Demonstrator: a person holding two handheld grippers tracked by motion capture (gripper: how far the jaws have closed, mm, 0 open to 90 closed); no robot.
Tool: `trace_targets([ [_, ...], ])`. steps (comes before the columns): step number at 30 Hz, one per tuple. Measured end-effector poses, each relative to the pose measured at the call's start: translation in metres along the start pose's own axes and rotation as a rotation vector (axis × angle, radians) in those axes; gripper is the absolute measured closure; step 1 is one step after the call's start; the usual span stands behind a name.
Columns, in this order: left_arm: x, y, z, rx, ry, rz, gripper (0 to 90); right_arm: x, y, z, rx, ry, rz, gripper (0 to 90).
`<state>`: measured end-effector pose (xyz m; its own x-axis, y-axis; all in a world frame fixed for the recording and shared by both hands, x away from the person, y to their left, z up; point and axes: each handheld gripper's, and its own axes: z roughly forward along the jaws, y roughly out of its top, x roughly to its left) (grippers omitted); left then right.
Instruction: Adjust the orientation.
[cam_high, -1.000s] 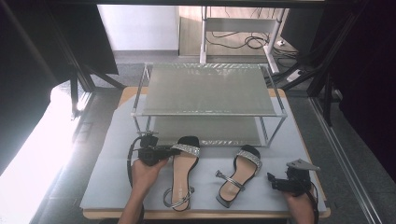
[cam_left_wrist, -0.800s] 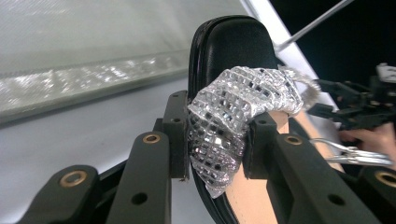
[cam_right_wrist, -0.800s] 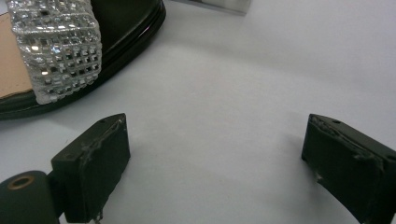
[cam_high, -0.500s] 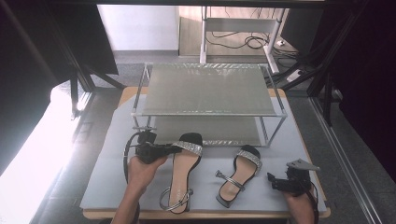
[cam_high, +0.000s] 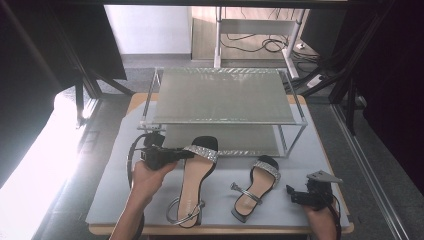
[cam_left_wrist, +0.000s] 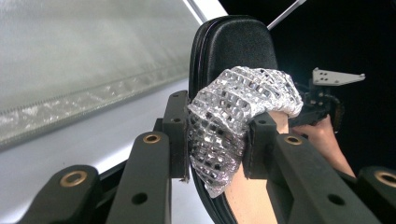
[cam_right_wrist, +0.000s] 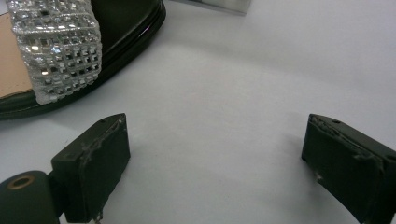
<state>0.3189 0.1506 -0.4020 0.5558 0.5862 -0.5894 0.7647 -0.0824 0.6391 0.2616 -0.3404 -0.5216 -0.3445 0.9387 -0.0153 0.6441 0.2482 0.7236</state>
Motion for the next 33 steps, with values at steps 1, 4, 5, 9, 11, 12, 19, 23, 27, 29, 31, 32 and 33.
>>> trace_targets([
  [1, -0.002, 0.002, -0.001, -0.004, -0.004, 0.002, 68.4, 0.0, 0.0, 0.0, 0.0, 0.0, 0.0, 7.1],
  [4, -0.007, 0.009, -0.005, -0.008, -0.011, 0.011, 68.4, 0.0, 0.0, 0.0, 0.0, 0.0, 0.002, 7.1],
  [5, -0.007, 0.009, -0.005, -0.008, -0.011, 0.011, 68.4, 0.0, 0.0, 0.0, 0.0, 0.0, 0.002, 7.1],
  [9, -0.017, 0.025, -0.014, -0.023, -0.008, 0.022, 68.4, 0.0, 0.0, 0.0, 0.0, 0.0, -0.002, 7.1],
  [11, -0.019, 0.033, -0.018, -0.029, -0.005, 0.021, 68.4, 0.0, 0.0, 0.0, 0.0, 0.0, -0.001, 7.2],
  [12, -0.02, 0.037, -0.019, -0.034, -0.003, 0.019, 68.4, 0.0, 0.0, 0.0, 0.0, 0.0, -0.001, 7.1],
  [19, -0.022, 0.068, -0.028, -0.056, 0.023, 0.002, 68.4, 0.0, 0.0, 0.0, 0.0, 0.0, -0.002, 7.1],
  [23, -0.021, 0.083, -0.031, -0.06, 0.034, -0.007, 68.4, 0.0, 0.0, 0.0, 0.0, 0.001, -0.002, 7.1],
  [27, -0.017, 0.104, -0.03, -0.069, 0.044, -0.03, 68.4, 0.0, 0.0, 0.0, 0.0, 0.001, -0.001, 7.1],
  [29, -0.015, 0.112, -0.03, -0.069, 0.055, -0.032, 68.4, 0.0, 0.0, 0.0, 0.0, 0.001, -0.001, 7.1],
  [31, -0.012, 0.119, -0.028, -0.072, 0.061, -0.038, 68.4, 0.0, 0.0, 0.0, 0.0, 0.002, 0.002, 7.1],
  [32, -0.01, 0.122, -0.027, -0.075, 0.064, -0.042, 68.4, 0.0, 0.0, 0.0, 0.0, 0.002, 0.002, 7.1],
  [33, -0.009, 0.125, -0.026, -0.076, 0.065, -0.046, 68.4, 0.0, 0.0, 0.0, 0.003, 0.003, 0.0, 7.1],
])
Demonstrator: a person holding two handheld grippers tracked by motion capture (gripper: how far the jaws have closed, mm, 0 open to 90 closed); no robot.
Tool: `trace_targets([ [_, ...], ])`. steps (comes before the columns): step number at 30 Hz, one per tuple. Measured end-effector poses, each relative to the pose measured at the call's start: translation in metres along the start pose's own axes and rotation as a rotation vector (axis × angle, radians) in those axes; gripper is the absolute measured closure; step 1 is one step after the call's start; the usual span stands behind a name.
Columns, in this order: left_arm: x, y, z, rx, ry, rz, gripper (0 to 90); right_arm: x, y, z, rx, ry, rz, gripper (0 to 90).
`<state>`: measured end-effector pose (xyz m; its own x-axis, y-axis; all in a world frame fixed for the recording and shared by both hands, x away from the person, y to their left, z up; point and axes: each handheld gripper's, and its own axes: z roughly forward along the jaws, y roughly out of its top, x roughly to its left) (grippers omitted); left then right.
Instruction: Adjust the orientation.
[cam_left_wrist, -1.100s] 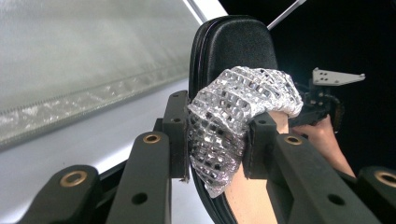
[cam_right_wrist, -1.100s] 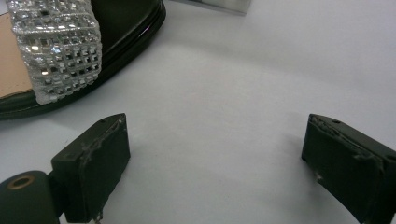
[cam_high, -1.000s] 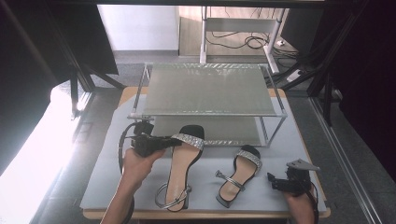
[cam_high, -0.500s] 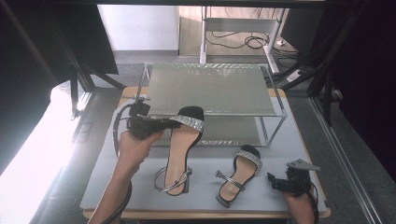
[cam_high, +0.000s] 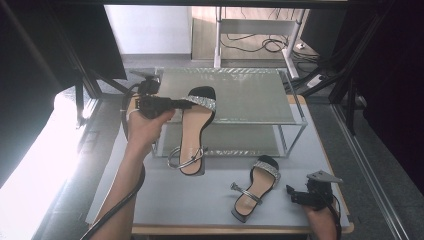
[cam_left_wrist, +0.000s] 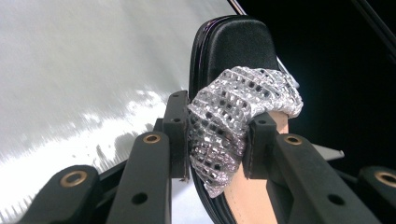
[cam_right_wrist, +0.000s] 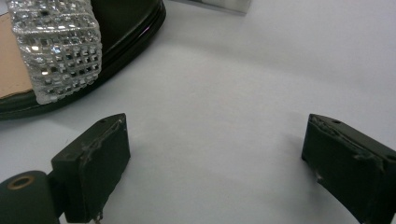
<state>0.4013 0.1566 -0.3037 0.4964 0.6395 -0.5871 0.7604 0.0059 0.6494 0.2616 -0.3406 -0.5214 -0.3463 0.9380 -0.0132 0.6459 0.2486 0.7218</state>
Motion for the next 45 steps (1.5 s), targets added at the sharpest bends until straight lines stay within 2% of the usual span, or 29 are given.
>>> trace_targets([
  [7, 0.014, 0.025, 0.011, -0.003, 0.012, -0.034, 68.5, 0.0, 0.0, 0.0, 0.0, 0.001, 0.001, 7.1],
  [21, 0.035, 0.071, 0.034, 0.017, 0.042, -0.064, 68.5, 0.0, 0.0, 0.0, -0.004, -0.002, 0.0, 7.1],
  [35, 0.059, 0.093, 0.053, 0.025, 0.114, -0.094, 68.5, 0.0, 0.0, 0.0, -0.003, 0.0, 0.0, 7.1],
  [45, 0.06, 0.107, 0.068, -0.011, 0.153, -0.082, 68.0, 0.0, 0.0, 0.0, -0.003, -0.001, -0.001, 7.1],
])
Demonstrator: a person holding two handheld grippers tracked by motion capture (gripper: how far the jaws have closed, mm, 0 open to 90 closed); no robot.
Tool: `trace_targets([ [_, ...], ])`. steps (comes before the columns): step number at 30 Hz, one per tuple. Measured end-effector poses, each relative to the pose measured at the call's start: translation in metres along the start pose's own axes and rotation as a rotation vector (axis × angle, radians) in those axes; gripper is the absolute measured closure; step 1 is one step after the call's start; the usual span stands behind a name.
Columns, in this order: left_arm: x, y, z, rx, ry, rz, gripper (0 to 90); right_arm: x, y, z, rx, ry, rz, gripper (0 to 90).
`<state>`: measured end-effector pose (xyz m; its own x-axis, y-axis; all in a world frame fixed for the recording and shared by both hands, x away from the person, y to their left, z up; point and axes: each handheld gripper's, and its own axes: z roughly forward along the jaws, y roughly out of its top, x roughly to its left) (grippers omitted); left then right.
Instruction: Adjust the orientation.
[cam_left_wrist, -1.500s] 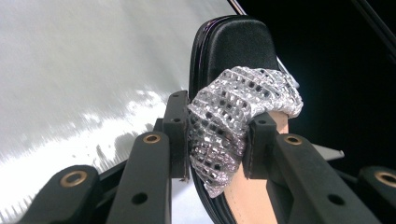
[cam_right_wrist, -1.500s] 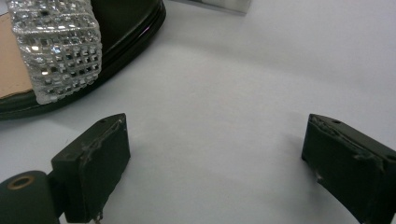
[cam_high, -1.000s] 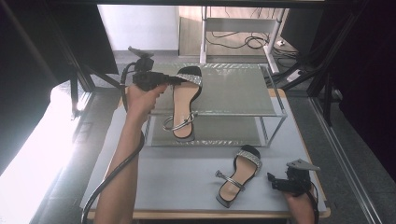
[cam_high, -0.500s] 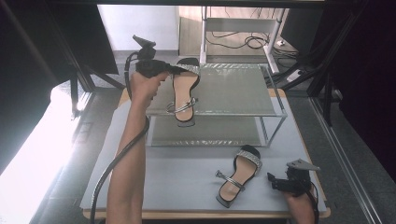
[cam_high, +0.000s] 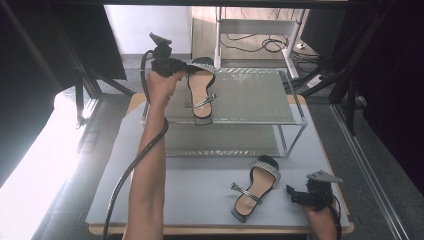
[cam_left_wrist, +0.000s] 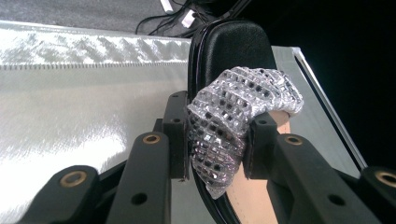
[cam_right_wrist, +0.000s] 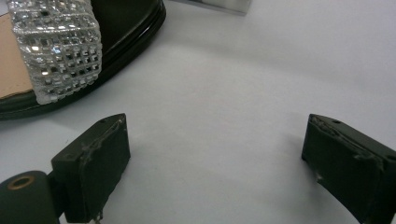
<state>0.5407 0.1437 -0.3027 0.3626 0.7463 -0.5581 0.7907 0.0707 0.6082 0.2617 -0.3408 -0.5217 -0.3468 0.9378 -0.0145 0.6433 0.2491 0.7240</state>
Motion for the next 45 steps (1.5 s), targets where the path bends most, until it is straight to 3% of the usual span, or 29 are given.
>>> trace_targets([
  [10, 0.001, -0.004, 0.036, -0.01, 0.088, 0.043, 67.4, 0.0, 0.0, 0.0, -0.001, 0.0, -0.001, 7.2],
  [12, 0.001, -0.004, 0.038, -0.009, 0.094, 0.044, 67.4, 0.0, 0.0, 0.0, -0.001, 0.0, -0.001, 7.1],
  [16, 0.003, -0.007, 0.044, -0.034, 0.146, 0.049, 67.2, 0.0, 0.0, 0.0, -0.001, 0.0, -0.001, 7.2],
  [19, 0.005, -0.009, 0.047, -0.023, 0.163, 0.059, 66.5, 0.0, 0.0, 0.0, -0.002, 0.0, 0.002, 7.2],
  [22, 0.006, -0.011, 0.048, -0.022, 0.16, 0.065, 65.0, 0.0, 0.0, 0.0, -0.002, 0.0, 0.001, 7.2],
  [23, 0.008, -0.013, 0.048, -0.024, 0.137, 0.057, 62.0, 0.0, 0.0, 0.0, -0.002, 0.0, 0.001, 7.2],
  [27, 0.007, -0.015, 0.046, -0.022, 0.112, 0.068, 52.0, 0.0, 0.0, 0.0, -0.002, 0.0, 0.0, 7.2],
  [28, 0.004, -0.016, 0.043, -0.02, 0.117, 0.091, 49.6, 0.0, 0.0, 0.0, -0.002, -0.001, 0.001, 7.2],
  [33, 0.0, -0.02, 0.036, -0.02, 0.114, 0.127, 38.7, 0.0, 0.0, 0.0, -0.002, -0.001, 0.0, 7.2],
  [37, -0.004, -0.027, 0.026, -0.048, 0.077, 0.154, 31.8, 0.0, 0.0, 0.0, -0.001, -0.001, 0.0, 7.2],
  [40, -0.005, -0.029, 0.023, -0.056, 0.075, 0.165, 24.9, 0.0, 0.0, 0.0, -0.002, -0.001, 0.0, 7.2],
  [45, -0.01, -0.035, 0.012, -0.046, 0.113, 0.221, 17.1, 0.0, 0.0, 0.0, -0.001, -0.001, 0.0, 7.2],
])
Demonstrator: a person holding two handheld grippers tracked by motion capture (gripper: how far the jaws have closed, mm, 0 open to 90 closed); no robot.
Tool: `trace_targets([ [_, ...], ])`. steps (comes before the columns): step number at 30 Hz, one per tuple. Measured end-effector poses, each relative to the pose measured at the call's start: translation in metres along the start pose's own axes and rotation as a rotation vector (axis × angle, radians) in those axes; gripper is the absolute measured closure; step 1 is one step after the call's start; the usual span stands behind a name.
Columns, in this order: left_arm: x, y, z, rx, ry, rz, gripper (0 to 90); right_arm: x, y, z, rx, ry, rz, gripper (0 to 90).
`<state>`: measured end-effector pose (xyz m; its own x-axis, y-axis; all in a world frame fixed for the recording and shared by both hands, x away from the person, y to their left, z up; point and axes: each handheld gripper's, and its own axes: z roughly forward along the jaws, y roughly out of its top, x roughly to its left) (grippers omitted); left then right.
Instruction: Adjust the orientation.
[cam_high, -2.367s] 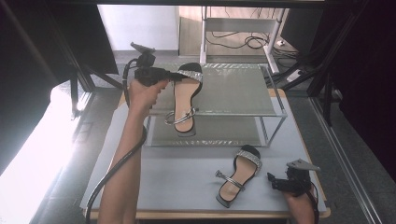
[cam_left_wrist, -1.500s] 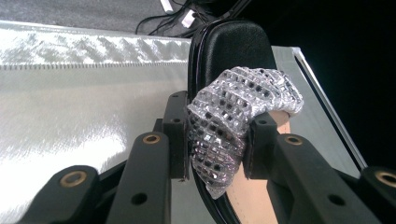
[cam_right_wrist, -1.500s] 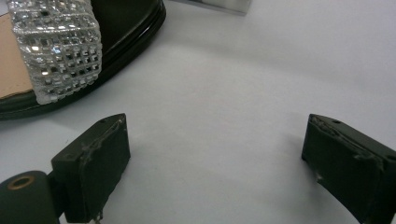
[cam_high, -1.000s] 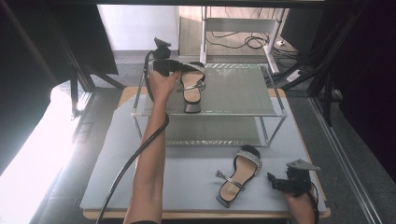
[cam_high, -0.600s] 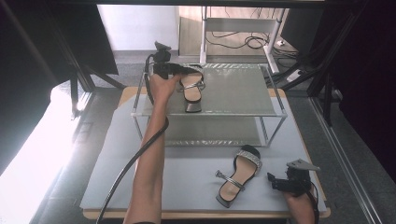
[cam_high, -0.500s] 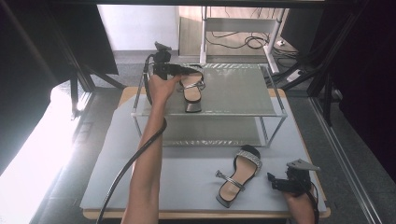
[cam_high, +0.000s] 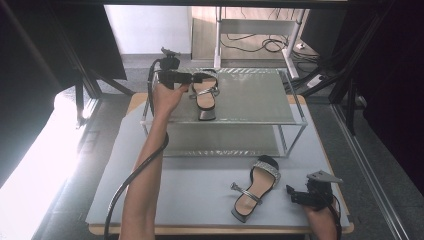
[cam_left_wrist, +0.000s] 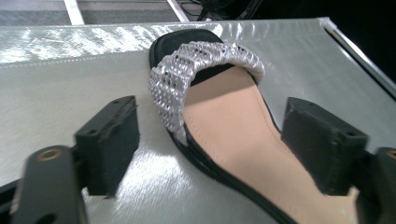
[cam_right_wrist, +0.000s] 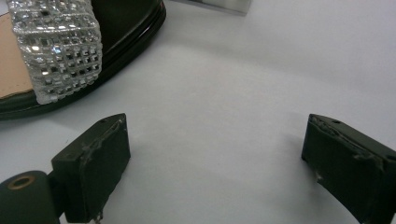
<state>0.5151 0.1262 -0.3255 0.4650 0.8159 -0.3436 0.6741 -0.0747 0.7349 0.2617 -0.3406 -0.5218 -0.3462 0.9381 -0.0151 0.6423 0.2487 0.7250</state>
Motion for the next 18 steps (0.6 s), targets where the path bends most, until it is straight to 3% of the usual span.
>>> trace_targets([
  [10, -0.002, -0.007, -0.022, -0.001, 0.098, 0.087, 3.6, 0.0, 0.0, 0.0, 0.0, 0.0, 0.0, 7.2],
  [15, -0.002, -0.012, -0.037, -0.025, 0.123, 0.121, 1.0, 0.0, 0.0, 0.0, 0.0, 0.0, 0.001, 7.2],
  [18, -0.002, -0.016, -0.043, -0.013, 0.13, 0.14, 0.4, 0.0, 0.0, 0.0, 0.001, 0.0, 0.002, 7.2],
])
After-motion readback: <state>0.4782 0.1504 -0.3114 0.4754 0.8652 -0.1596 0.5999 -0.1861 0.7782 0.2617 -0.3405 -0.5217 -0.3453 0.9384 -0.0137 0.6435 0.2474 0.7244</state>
